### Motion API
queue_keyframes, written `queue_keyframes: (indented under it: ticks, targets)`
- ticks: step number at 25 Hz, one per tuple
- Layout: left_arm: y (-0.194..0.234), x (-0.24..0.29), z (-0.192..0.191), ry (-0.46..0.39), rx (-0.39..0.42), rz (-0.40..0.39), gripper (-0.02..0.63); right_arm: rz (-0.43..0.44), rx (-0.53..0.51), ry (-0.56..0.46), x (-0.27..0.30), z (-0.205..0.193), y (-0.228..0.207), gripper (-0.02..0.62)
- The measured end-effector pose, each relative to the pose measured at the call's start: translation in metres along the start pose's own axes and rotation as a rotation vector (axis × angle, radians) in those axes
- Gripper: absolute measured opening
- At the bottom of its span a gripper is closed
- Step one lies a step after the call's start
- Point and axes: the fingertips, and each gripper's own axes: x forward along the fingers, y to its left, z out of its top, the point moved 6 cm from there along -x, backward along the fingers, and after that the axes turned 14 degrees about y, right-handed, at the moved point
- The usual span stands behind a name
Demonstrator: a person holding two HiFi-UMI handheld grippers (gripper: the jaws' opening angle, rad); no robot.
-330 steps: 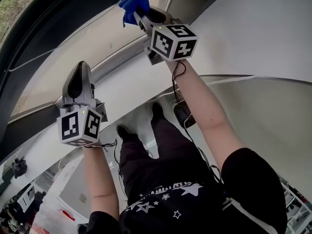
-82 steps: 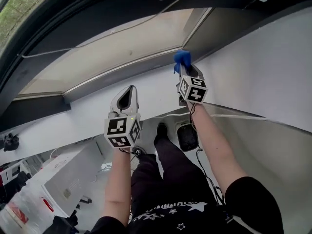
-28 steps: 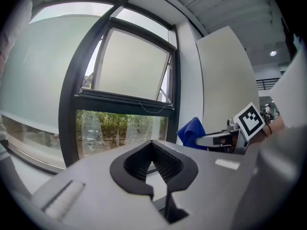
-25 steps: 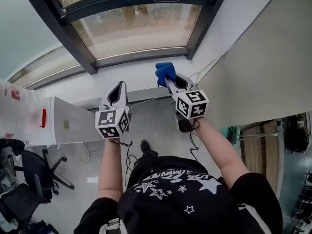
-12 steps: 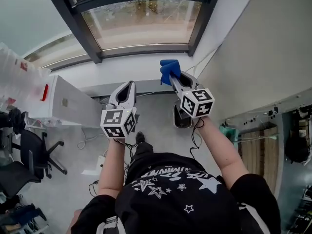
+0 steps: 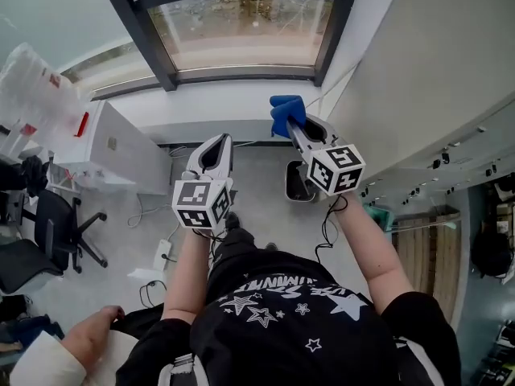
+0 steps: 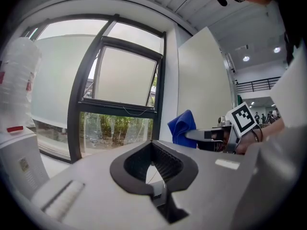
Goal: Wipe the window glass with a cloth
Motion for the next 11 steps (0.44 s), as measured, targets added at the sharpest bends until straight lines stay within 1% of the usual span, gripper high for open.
queue_keyframes:
  ticks: [5,11]
  targets:
    - [-0.021,-0.01,-0.001,0.005,0.027,-0.016,0.008,0.005,0.038,-0.003,-0.015,-0.014,0.005,0.072]
    - [-0.026,-0.018,0.0,0.003,0.023,-0.035,0.009,0.032,0.041,0.004,-0.02,-0.022,0.023,0.072]
